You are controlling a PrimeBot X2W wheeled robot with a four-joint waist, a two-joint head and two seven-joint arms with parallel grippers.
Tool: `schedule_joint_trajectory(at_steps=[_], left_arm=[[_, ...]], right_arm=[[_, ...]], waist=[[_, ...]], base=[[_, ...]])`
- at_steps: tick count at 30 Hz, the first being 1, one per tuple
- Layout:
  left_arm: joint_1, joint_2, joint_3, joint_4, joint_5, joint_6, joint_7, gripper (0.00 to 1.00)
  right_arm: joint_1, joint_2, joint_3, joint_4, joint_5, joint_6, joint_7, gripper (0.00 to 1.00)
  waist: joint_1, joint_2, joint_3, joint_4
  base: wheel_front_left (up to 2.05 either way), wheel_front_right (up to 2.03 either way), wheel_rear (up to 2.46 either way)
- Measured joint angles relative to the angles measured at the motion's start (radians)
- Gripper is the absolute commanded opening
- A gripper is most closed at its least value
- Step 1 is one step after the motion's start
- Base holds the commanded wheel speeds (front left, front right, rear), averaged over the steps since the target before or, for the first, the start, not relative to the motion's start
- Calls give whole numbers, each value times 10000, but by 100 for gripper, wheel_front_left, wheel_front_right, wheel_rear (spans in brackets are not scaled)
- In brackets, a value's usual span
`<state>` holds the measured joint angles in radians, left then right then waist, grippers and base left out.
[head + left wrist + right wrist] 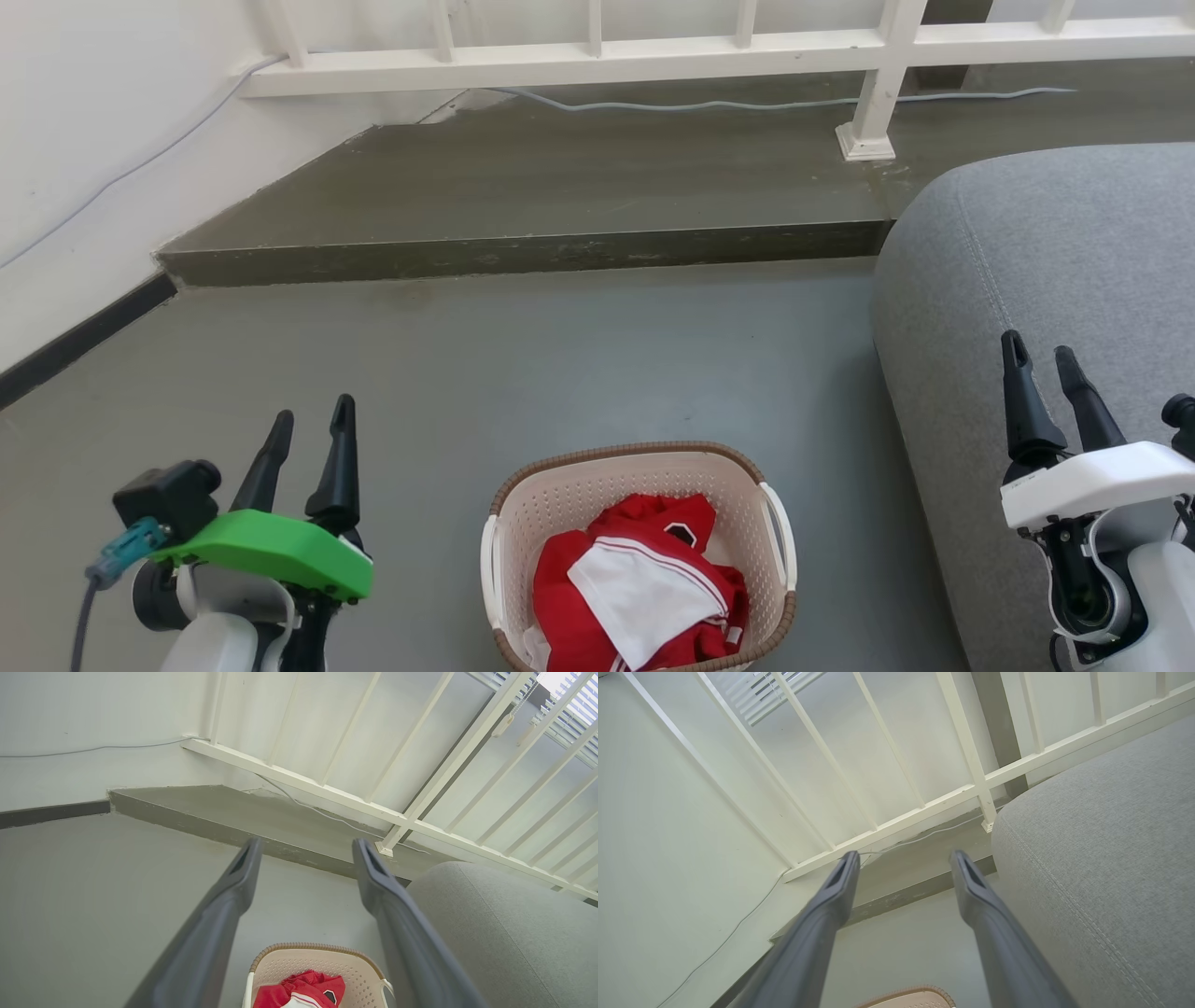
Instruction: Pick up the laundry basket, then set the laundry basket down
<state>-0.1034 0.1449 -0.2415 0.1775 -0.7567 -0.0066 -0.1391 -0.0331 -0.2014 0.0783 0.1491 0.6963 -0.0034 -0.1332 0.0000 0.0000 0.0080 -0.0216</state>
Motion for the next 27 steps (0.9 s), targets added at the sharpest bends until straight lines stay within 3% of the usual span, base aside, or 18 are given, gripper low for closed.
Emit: schedule_joint_trajectory(at_steps=[17,27], left_arm=[[-103,0,-679,-198,2495,479,-570,100],[-103,-21,-892,0,3613,794,-744,100]], right_arm=[[23,-121,564,-144,-2428,-422,-600,100],[87,-163,840,-10,-3501,-435,-901,100]], waist=[[0,0,0,-70],[0,0,-3,-103]], base=[[0,0,0],[0,0,0]])
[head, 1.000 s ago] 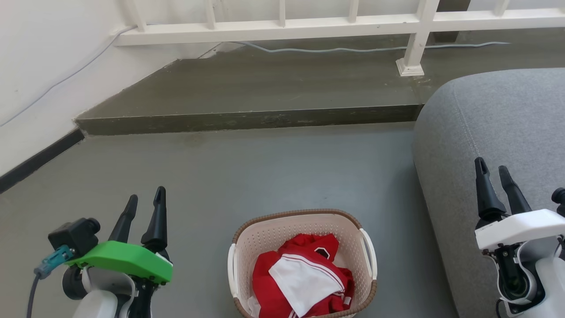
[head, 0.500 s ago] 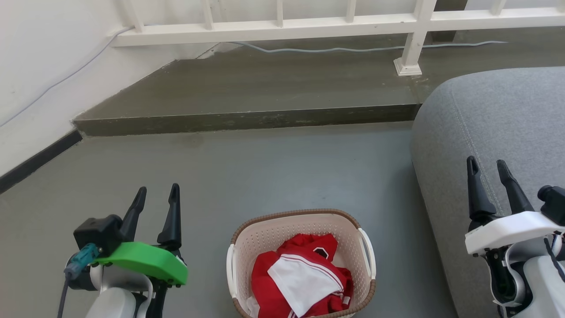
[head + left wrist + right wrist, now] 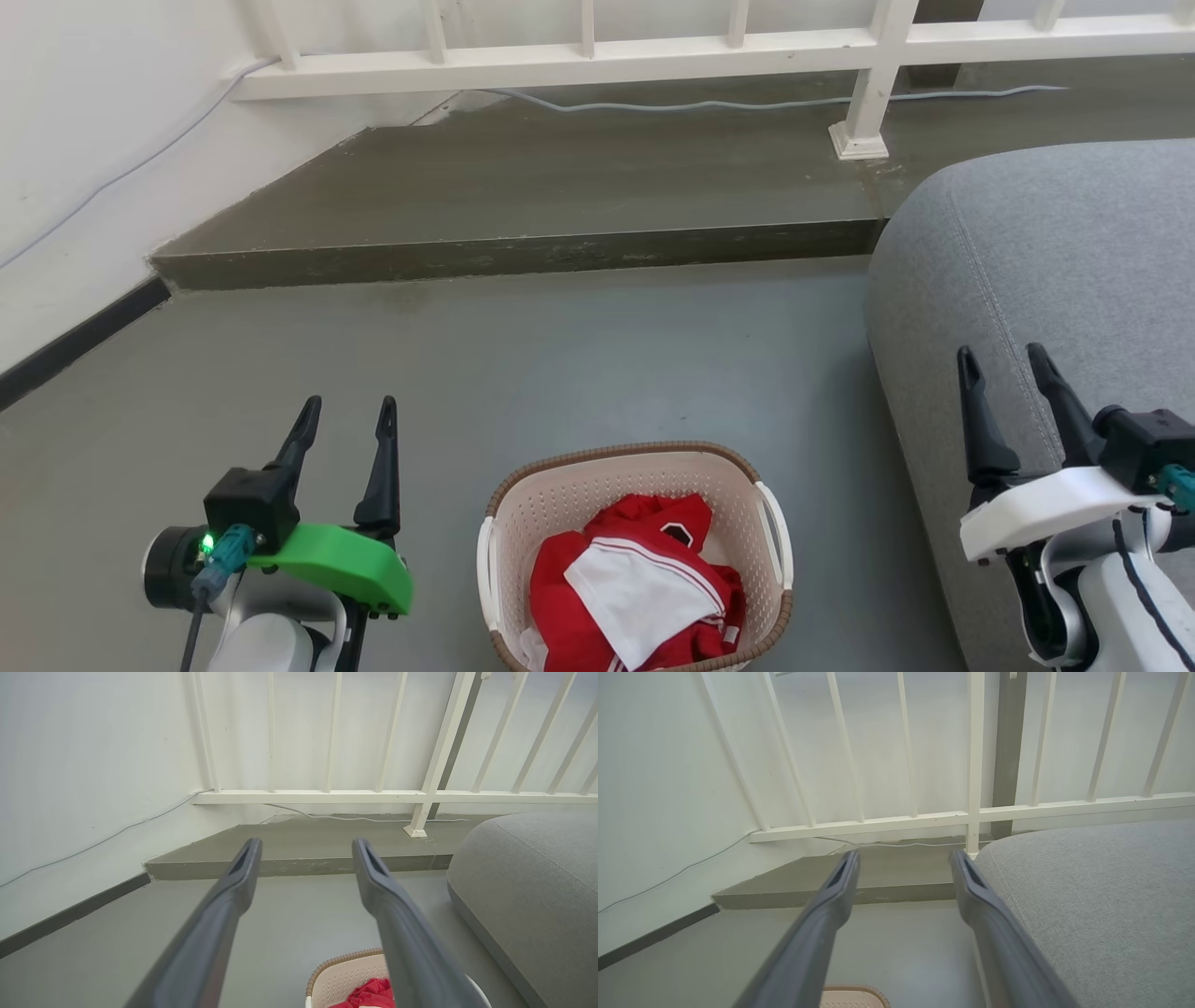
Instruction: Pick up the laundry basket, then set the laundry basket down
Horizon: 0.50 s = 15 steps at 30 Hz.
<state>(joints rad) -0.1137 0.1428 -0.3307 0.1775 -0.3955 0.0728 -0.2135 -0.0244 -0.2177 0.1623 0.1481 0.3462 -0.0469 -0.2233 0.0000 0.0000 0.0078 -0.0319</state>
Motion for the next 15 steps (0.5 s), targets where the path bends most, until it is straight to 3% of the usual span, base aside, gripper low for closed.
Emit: schedule_joint_trajectory(at_steps=[8,15], left_arm=[[0,-38,25,58,681,244,12,100],[2,-56,138,132,681,259,173,100]], right_arm=[[131,10,134,190,-587,31,-272,100],[131,73,142,380,-539,261,-284,100]], waist=[[0,0,19,-5],[0,0,41,11]], base=[[0,0,0],[0,0,0]])
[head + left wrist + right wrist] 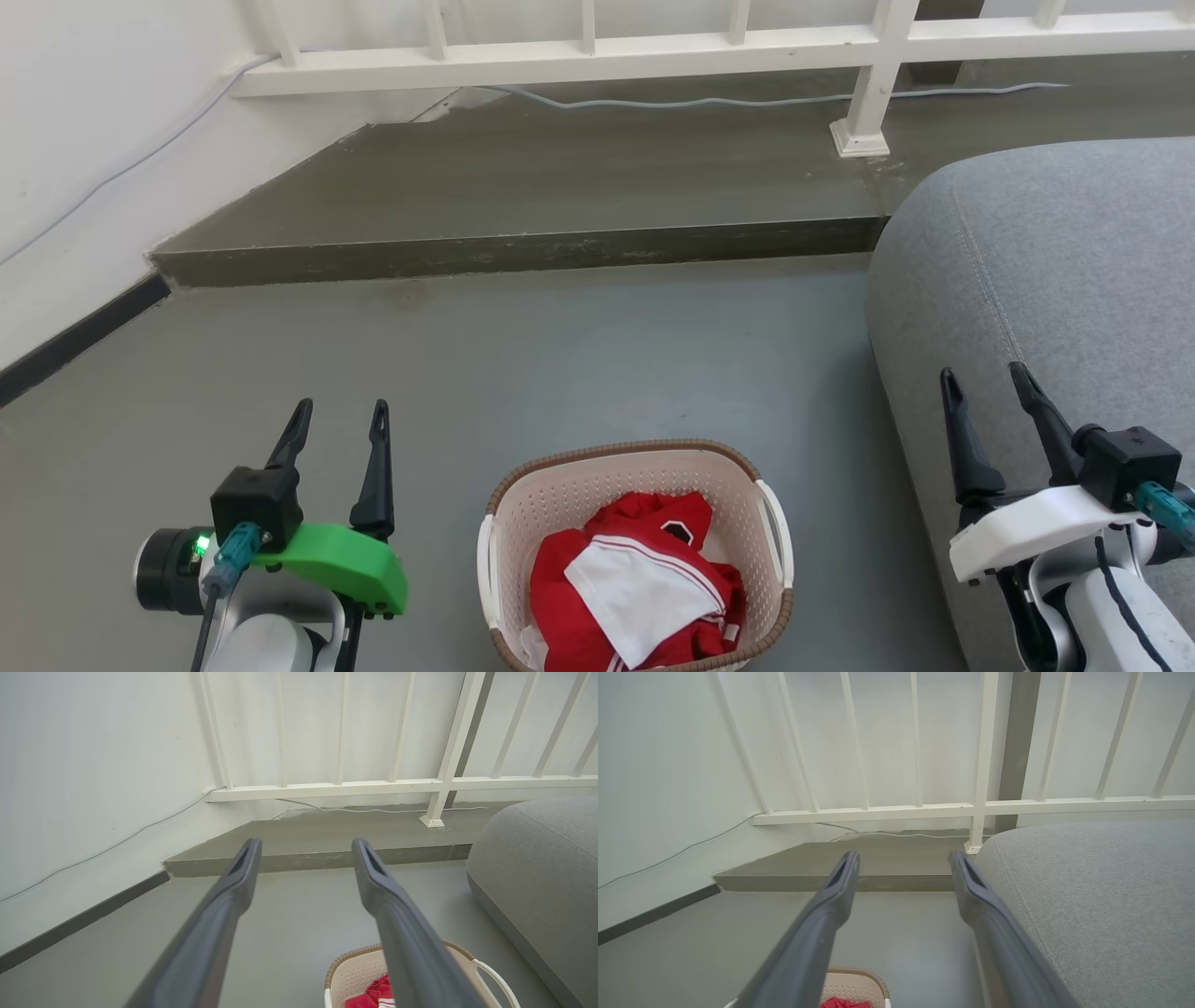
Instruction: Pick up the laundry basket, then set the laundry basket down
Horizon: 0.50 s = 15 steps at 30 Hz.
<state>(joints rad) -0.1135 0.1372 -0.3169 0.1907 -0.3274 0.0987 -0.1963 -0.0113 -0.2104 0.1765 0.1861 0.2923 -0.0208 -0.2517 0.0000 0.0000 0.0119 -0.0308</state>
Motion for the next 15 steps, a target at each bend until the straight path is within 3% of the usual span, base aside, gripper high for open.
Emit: schedule_joint_trajectory(at_steps=[15], left_arm=[[6,-201,257,56,0,86,188,100]], right_arm=[[-8,59,58,314,81,324,0,100]], waist=[[0,0,55,41]], base=[[0,0,0]])
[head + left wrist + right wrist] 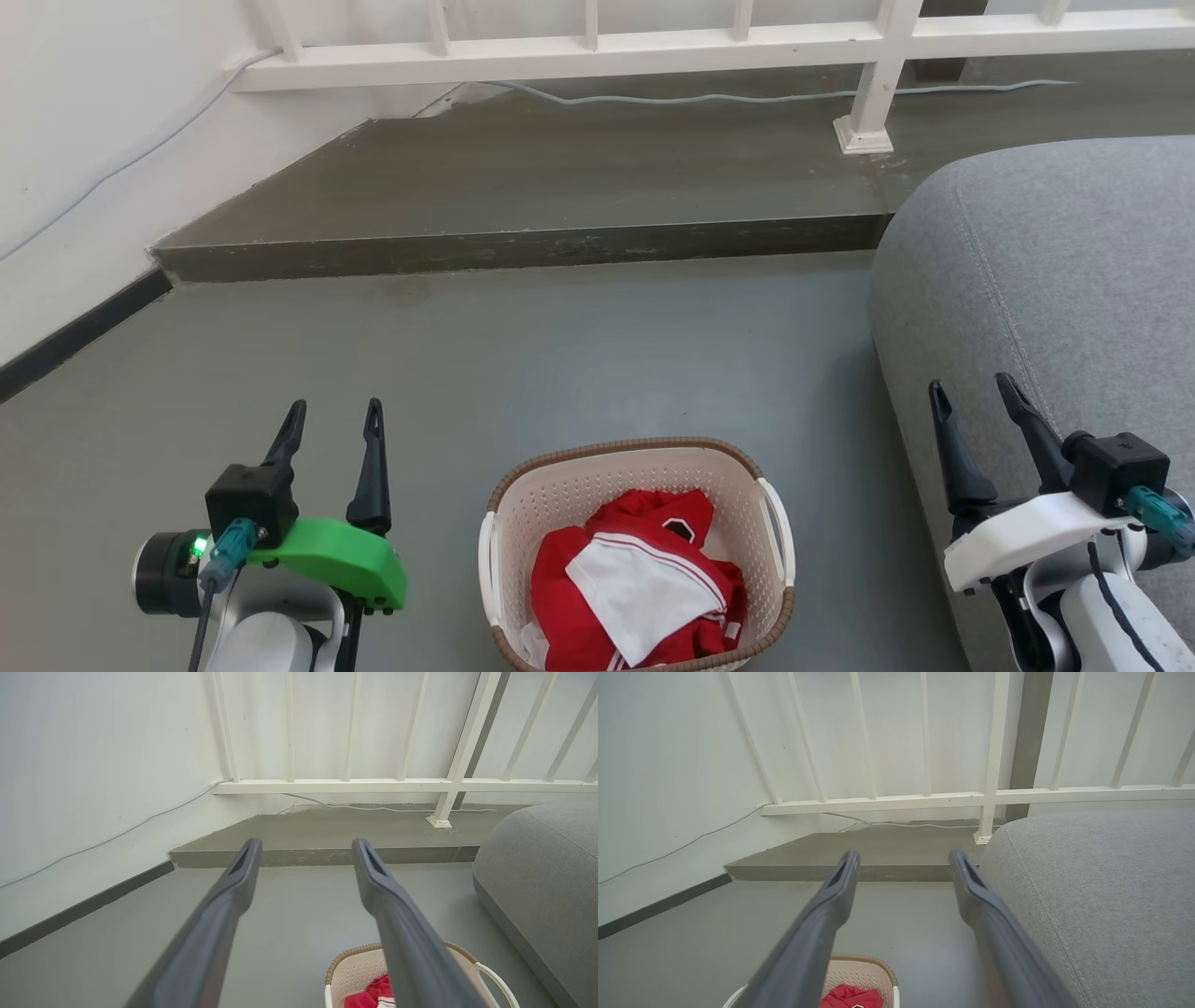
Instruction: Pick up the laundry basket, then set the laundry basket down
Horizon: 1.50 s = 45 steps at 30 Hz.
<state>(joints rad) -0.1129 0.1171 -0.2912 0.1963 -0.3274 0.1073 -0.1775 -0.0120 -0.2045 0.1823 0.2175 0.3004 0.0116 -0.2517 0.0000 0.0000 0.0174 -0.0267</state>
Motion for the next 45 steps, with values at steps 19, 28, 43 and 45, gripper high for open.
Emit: schedule_joint_trajectory(at_steps=[19,28,43,45], left_arm=[[8,-61,46,35,38,79,17,100],[28,-88,19,-25,102,88,100,100],[-8,-313,-178,-282,314,90,288,100],[-28,-324,-265,-288,314,90,332,100]], right_arm=[[-16,71,-2,314,0,194,0,100],[-37,81,-21,360,0,228,0,100],[-529,121,-54,512,90,307,0,100],[-675,140,-59,573,104,307,0,100]], waist=[[0,0,27,14],[0,0,129,24],[0,0,1208,133],[0,0,1448,151]], base=[[0,0,0],[0,0,0],[0,0,0],[0,0,0]])
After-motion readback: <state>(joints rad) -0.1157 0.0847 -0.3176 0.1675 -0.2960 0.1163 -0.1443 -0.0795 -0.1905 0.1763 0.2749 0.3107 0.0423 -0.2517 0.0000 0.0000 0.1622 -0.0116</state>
